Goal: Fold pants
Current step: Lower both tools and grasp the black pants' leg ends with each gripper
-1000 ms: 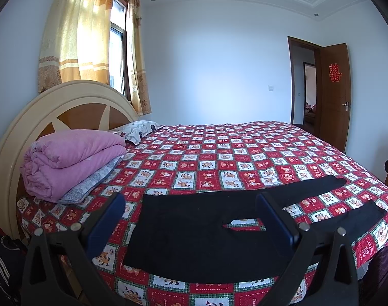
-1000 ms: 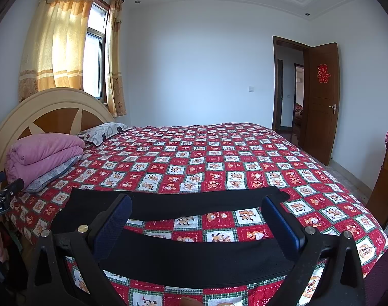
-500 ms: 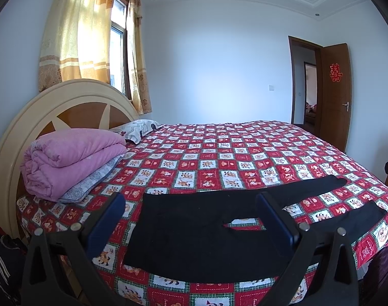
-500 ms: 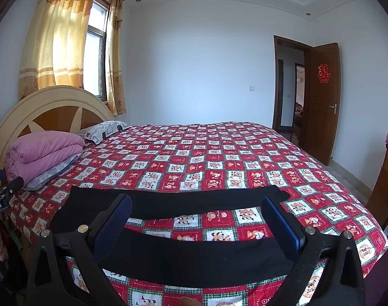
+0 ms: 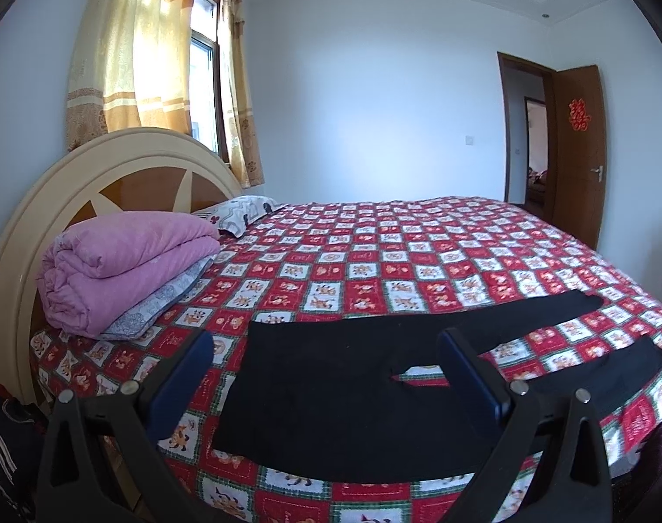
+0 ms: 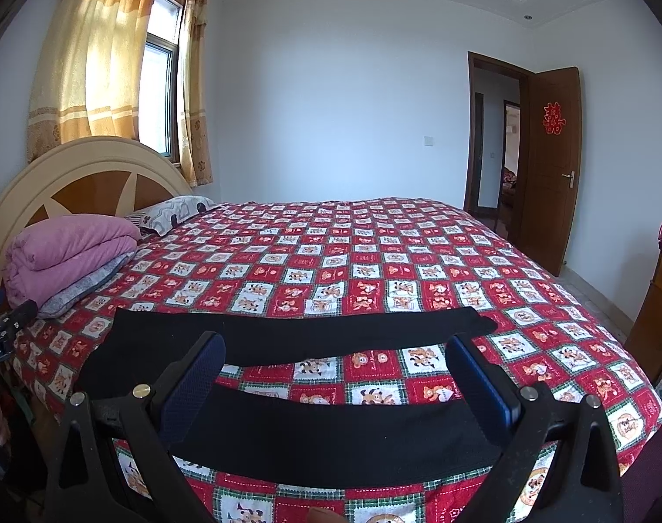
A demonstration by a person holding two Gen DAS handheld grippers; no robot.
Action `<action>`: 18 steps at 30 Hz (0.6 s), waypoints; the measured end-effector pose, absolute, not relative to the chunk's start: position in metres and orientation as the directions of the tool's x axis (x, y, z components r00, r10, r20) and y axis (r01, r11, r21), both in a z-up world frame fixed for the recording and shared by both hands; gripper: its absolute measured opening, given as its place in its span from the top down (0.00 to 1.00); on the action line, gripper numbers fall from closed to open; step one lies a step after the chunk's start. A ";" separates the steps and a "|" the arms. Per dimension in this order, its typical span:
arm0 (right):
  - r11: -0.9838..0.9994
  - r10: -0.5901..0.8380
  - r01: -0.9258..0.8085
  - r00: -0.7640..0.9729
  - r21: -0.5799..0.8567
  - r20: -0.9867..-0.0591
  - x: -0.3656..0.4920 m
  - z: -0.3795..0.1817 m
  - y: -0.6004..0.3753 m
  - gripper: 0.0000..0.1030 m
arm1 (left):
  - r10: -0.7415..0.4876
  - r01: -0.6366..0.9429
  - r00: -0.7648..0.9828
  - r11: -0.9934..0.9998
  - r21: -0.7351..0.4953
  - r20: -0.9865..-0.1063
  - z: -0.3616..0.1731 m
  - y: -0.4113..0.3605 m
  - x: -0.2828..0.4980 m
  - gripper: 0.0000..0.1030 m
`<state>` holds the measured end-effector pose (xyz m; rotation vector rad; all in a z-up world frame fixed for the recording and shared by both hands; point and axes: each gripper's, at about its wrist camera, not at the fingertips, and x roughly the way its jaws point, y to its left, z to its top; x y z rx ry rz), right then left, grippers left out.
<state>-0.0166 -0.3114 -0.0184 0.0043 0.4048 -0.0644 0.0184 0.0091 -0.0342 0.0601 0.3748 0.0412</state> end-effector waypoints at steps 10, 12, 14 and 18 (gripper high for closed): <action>0.998 -0.064 0.050 0.881 -0.043 -0.469 0.020 -0.053 -0.305 0.01 | 0.192 -0.171 0.834 0.981 0.088 -0.518 -0.108 0.079 0.103 0.00; 0.998 -0.065 0.048 0.871 -0.048 -0.488 0.030 -0.067 -0.301 0.01 | 0.233 -0.226 0.801 0.971 0.083 -0.551 -0.122 0.101 0.120 0.00; 0.997 -0.070 0.044 0.857 -0.063 -0.511 0.041 -0.083 -0.300 0.01 | 0.237 -0.248 0.784 0.967 0.061 -0.574 -0.134 0.118 0.136 0.00; 0.996 -0.072 0.032 0.834 -0.082 -0.547 0.060 -0.111 -0.298 0.01 | 0.230 -0.245 0.767 0.968 0.058 -0.599 -0.147 0.131 0.169 0.00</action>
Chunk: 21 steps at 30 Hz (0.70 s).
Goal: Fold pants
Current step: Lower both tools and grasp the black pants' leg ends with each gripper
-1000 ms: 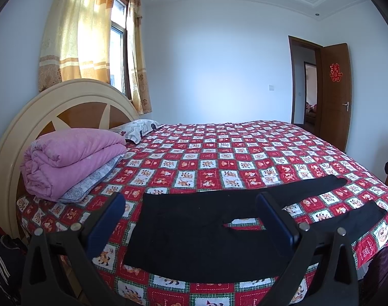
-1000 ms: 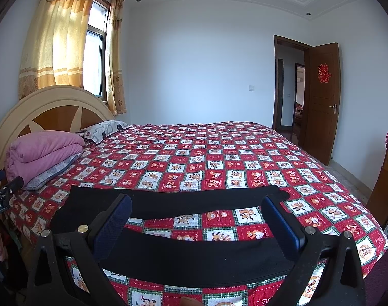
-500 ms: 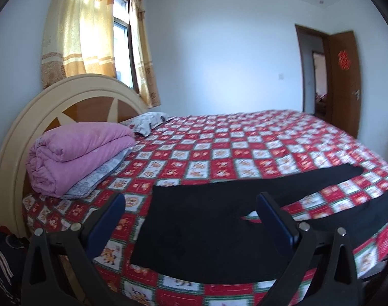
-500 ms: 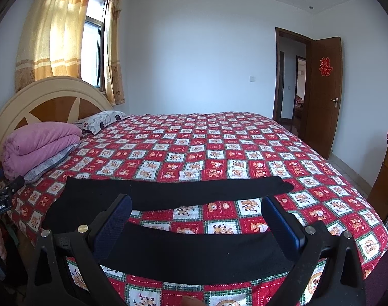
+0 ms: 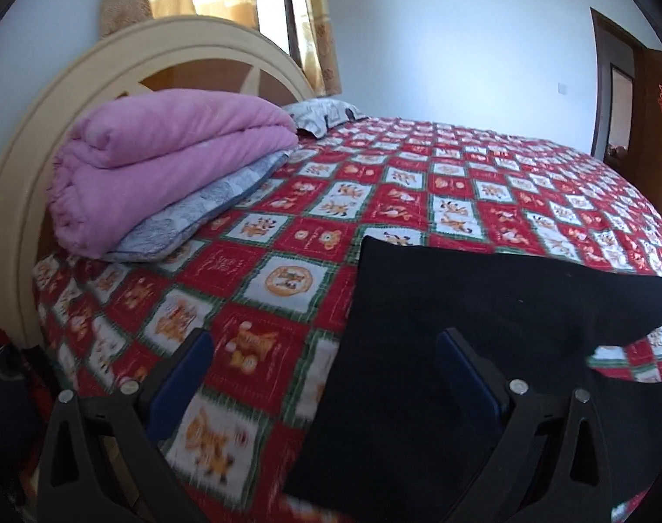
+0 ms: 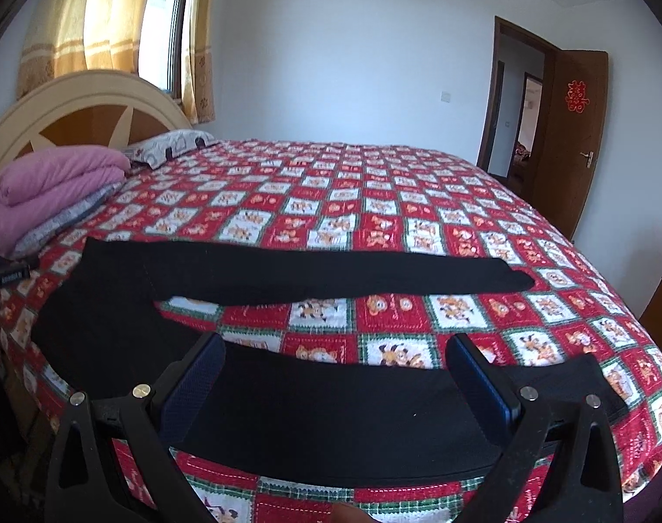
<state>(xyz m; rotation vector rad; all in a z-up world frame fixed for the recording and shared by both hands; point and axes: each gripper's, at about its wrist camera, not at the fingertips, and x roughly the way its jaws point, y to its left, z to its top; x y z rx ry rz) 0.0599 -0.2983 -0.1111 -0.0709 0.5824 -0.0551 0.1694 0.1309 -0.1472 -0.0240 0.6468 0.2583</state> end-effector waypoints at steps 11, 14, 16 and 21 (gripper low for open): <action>0.998 -0.057 0.050 0.770 -0.030 -0.635 0.098 -0.168 -0.321 0.01 | 0.062 -0.131 0.710 0.990 -0.045 -0.702 -0.175 0.147 0.295 0.25; 0.998 -0.062 0.055 0.765 -0.032 -0.641 0.105 -0.171 -0.331 0.01 | 0.031 -0.123 0.686 0.990 -0.074 -0.727 -0.183 0.150 0.316 0.30; 0.997 -0.077 0.059 0.762 -0.050 -0.643 0.109 -0.172 -0.339 0.01 | 0.008 -0.110 0.680 0.990 -0.092 -0.733 -0.187 0.152 0.324 0.38; 0.996 -0.094 0.074 0.745 -0.057 -0.660 0.120 -0.173 -0.370 0.01 | -0.061 -0.091 0.629 0.984 -0.150 -0.775 -0.204 0.156 0.340 0.74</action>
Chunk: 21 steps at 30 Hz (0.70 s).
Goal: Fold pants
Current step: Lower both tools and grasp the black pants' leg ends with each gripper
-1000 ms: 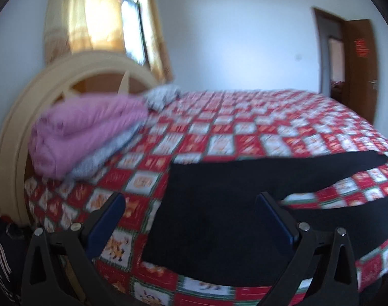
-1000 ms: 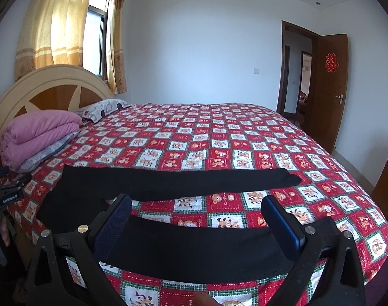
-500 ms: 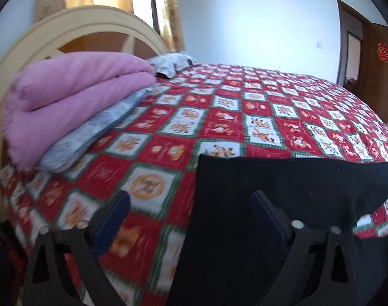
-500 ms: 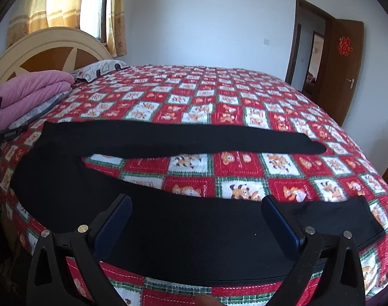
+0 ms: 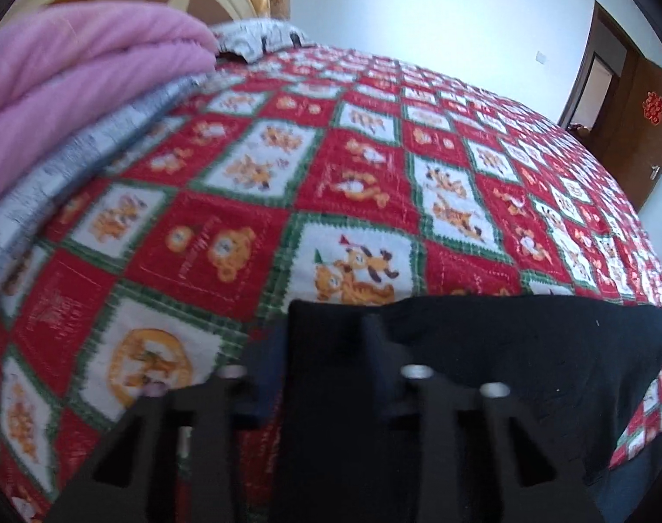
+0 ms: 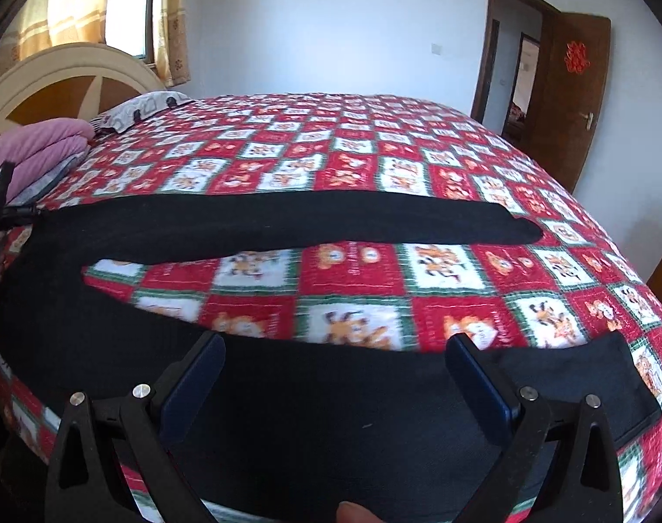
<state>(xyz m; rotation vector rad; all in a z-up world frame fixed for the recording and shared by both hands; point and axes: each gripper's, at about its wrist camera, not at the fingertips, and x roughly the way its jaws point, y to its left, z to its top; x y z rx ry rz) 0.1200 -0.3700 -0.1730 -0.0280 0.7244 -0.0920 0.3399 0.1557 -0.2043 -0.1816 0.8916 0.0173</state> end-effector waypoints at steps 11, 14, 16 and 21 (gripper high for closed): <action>0.966 -0.186 0.259 0.714 0.008 -0.675 0.165 -0.149 -0.518 0.35 | -0.045 -0.094 0.659 0.985 -0.142 -0.751 -0.209 0.163 0.340 0.89; 0.948 -0.230 0.318 0.702 0.007 -0.674 0.185 -0.140 -0.558 0.39 | -0.030 -0.101 0.664 0.986 -0.130 -0.747 -0.209 0.160 0.343 0.89; 0.936 -0.244 0.350 0.691 0.020 -0.681 0.204 -0.136 -0.585 0.43 | -0.032 -0.110 0.677 0.984 -0.143 -0.735 -0.207 0.160 0.341 0.89; 0.937 -0.207 0.345 0.680 0.058 -0.704 0.249 -0.139 -0.623 0.43 | -0.009 -0.133 0.673 0.982 -0.133 -0.740 -0.210 0.160 0.343 0.82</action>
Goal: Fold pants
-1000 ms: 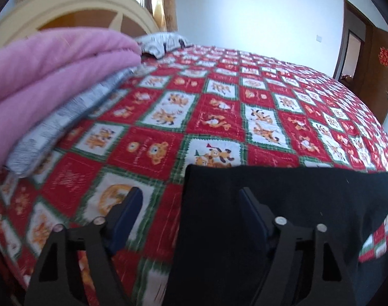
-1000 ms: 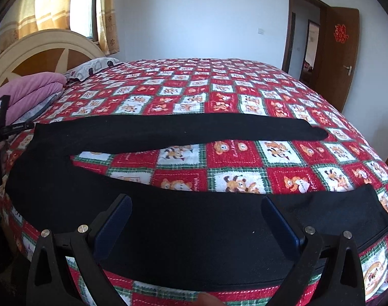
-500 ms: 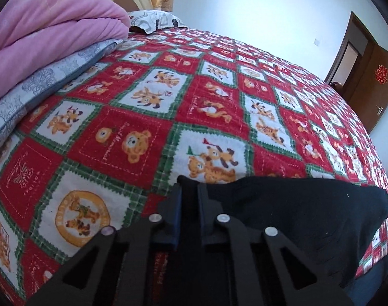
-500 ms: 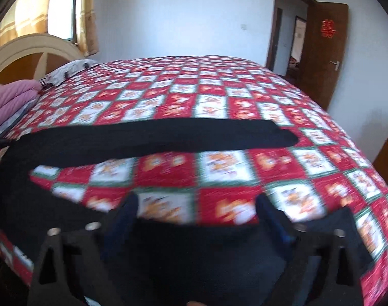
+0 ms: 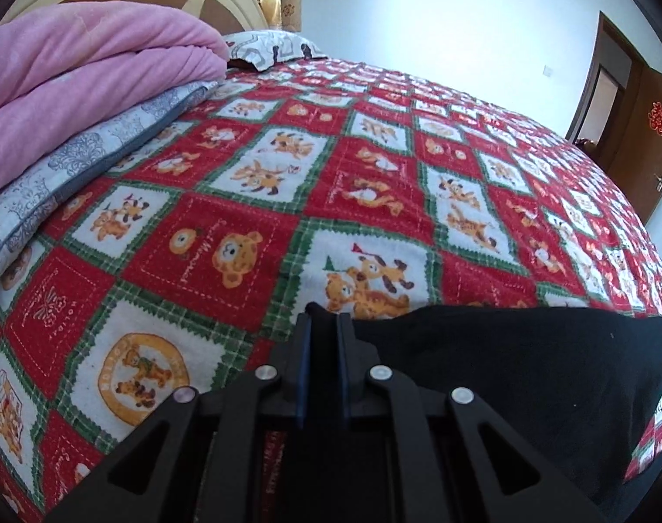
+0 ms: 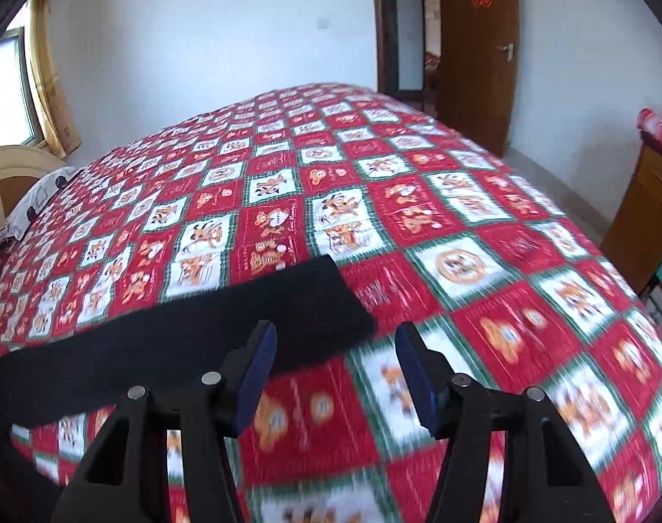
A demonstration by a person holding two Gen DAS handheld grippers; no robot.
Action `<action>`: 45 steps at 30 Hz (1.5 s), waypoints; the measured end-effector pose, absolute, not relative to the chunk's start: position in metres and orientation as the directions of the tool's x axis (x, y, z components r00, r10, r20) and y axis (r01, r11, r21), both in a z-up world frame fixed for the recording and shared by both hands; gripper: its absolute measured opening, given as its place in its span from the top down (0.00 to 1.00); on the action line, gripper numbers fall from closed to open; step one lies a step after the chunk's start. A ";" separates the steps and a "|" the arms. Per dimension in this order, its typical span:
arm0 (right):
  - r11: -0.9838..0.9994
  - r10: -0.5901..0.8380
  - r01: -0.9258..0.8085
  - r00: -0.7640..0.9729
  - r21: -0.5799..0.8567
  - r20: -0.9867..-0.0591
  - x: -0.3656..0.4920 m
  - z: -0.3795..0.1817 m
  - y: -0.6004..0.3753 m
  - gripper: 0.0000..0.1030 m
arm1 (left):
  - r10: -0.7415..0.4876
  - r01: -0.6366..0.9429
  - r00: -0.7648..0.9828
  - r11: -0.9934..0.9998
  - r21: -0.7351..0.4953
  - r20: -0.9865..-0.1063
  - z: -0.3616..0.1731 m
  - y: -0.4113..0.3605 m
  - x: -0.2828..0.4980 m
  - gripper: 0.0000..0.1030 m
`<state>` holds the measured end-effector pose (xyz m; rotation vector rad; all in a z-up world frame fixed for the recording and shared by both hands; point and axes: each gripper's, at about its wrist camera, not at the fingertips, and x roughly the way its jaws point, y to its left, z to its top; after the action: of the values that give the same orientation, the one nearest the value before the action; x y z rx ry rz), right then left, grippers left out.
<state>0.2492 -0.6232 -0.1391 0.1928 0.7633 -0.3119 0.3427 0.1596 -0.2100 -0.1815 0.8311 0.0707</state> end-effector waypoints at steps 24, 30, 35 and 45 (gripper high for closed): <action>0.967 -0.071 0.243 0.549 0.078 -0.833 0.394 -0.222 -0.669 0.77 | -0.053 -0.106 0.698 0.979 -0.176 -0.714 -0.216 0.160 0.342 0.88; 0.971 -0.091 0.232 0.551 0.048 -0.830 0.395 -0.218 -0.658 0.92 | -0.066 -0.105 0.703 0.975 -0.196 -0.708 -0.214 0.160 0.341 0.90; 0.974 -0.106 0.224 0.607 0.042 -0.788 0.378 -0.192 -0.651 0.93 | -0.111 -0.090 0.749 0.960 -0.266 -0.653 -0.204 0.171 0.329 0.91; 0.986 -0.102 0.162 0.718 0.023 -0.689 0.323 -0.134 -0.637 0.93 | -0.196 -0.019 0.794 0.938 -0.347 -0.575 -0.182 0.176 0.311 0.93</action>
<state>0.3232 -0.6370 -0.1339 0.0840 0.7564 -0.1464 0.3105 0.1762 -0.1816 -0.3475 0.6493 -0.0974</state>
